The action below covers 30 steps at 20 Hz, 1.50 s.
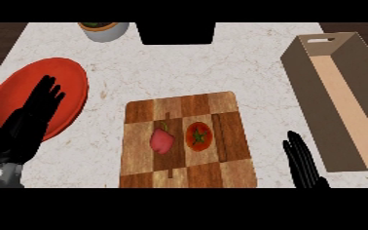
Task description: Pick the tomato from the cutting board and place it in the cardboard box
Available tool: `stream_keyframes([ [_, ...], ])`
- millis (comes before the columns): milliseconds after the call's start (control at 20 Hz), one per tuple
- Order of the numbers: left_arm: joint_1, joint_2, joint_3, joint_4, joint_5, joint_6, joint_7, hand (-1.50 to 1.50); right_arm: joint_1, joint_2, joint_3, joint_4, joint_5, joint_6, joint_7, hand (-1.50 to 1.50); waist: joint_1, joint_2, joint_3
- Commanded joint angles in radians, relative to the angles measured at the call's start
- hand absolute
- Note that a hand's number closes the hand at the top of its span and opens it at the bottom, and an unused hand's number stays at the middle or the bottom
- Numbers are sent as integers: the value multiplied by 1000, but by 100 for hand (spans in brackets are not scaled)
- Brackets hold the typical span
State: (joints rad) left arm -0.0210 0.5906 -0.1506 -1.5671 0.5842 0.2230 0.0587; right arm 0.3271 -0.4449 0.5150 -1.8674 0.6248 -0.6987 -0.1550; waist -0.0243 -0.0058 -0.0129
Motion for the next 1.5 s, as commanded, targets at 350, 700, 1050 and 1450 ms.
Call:
stream_keyframes([
  [350, -8, -10, -12, -20, -10, 3, 15, 0, -14, 70, 99, -137, 437, 421, 636, -150, 38, 10, 0],
  [700, -10, -6, -6, -27, 2, -34, 33, 0, -226, 321, 231, -207, 549, 862, 1047, -150, 49, 8, 8],
  [1050, -36, -42, 32, -8, -29, -39, 52, 0, -390, 442, 300, -157, 503, 1029, 1292, -150, 27, 6, 12],
  [1450, 18, -103, 56, -51, -98, -56, 72, 0, -525, 444, 269, 31, 435, 894, 1276, -150, 31, 5, 13],
])
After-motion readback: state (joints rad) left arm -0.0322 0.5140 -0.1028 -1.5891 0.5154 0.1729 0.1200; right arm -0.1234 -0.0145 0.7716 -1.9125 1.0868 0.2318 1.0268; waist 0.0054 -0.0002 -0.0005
